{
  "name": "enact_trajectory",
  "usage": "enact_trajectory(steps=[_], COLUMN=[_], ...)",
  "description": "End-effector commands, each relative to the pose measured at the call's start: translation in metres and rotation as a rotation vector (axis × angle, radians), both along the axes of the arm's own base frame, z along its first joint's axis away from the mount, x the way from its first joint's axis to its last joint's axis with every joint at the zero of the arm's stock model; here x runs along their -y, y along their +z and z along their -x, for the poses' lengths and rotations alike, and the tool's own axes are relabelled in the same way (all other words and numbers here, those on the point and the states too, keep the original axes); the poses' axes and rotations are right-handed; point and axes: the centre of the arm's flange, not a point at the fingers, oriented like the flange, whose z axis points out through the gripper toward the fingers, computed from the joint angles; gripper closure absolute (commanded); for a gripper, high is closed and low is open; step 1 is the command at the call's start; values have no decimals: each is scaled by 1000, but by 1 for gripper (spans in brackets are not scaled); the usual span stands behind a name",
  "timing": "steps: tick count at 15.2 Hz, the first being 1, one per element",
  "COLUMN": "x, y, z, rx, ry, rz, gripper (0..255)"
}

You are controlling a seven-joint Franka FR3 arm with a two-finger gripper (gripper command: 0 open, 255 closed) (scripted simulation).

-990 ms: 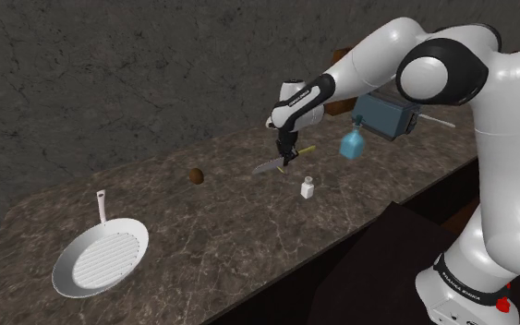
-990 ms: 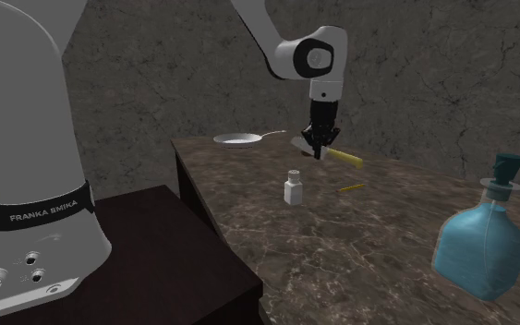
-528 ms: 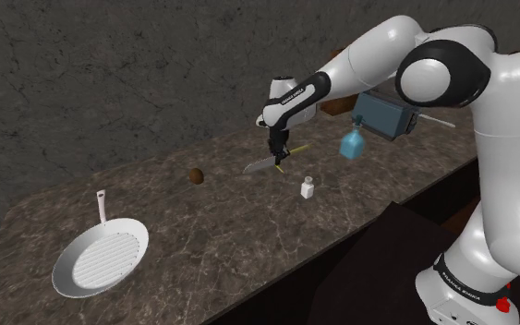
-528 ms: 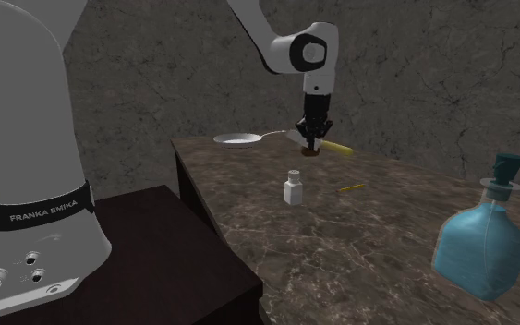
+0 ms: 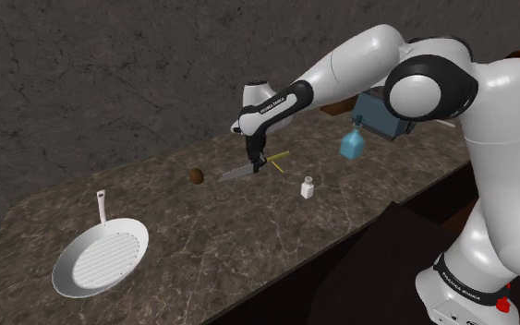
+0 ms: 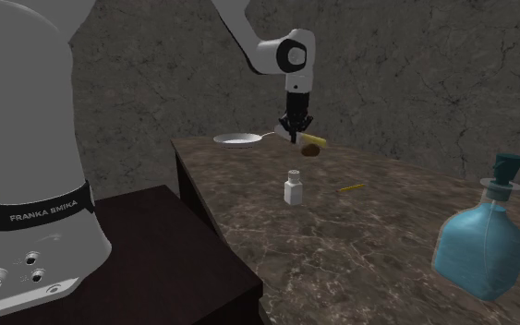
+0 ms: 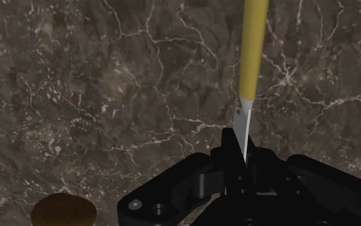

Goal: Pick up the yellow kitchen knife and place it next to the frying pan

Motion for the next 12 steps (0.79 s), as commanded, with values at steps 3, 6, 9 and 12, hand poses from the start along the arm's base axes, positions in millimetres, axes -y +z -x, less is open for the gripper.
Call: enact_trajectory(steps=[3, 6, 9, 12], x=[-54, -92, -130, -169], y=[-2, -2, -2, -2], z=[-16, -26, -36, -46], rx=[0, 0, 0, 0], ry=[-2, -2, -2, -2], rz=[0, 0, 0, 0], gripper=[255, 255, 255, 255])
